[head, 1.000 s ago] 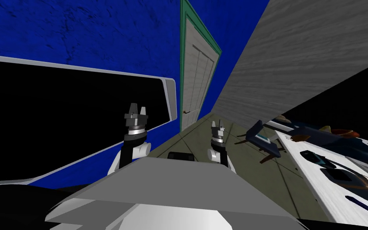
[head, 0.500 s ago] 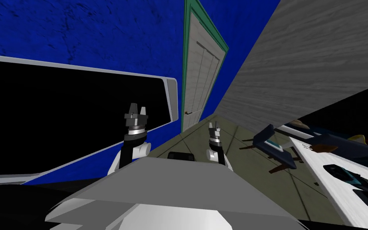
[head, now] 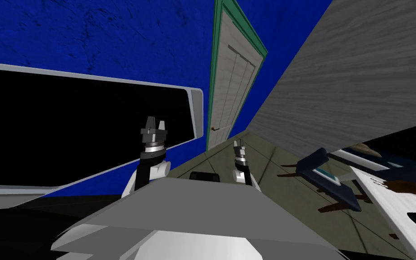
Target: Pull the door open
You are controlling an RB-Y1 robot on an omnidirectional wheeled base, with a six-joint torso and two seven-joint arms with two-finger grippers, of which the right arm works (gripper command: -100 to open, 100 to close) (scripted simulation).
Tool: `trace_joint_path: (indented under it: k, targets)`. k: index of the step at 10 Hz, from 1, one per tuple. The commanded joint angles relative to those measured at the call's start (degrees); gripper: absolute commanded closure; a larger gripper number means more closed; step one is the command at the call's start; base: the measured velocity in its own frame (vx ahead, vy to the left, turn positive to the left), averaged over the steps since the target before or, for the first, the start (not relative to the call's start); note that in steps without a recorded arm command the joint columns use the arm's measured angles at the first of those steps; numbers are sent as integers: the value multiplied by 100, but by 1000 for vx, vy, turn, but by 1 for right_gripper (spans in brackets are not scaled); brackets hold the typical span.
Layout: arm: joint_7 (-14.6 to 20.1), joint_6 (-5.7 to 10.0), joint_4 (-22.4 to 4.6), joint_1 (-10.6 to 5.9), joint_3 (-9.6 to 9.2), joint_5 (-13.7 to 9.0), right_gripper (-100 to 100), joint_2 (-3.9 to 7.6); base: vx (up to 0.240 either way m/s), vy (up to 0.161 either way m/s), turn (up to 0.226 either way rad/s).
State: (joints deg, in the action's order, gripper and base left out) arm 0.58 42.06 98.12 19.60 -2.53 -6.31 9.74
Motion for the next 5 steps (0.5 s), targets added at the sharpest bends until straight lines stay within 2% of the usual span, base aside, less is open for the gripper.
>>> trace_joint_path:
  k: [1, 2, 3, 4, 5]
  targets:
    - [92, 65, -286, -129, -66, -2, -100, 64, 75, -35, 175]
    - [92, 65, -358, -129, -66, -2, -100, 64, 63, -31, 73]
    - [161, 118, -559, -196, -107, -8, -100, 120, 51, -22, 127]
    - [161, 118, -585, -196, -107, -8, -100, 120, 37, -17, 59]
    - [229, 170, -812, -263, -147, -14, -100, 175, 52, -16, 121]
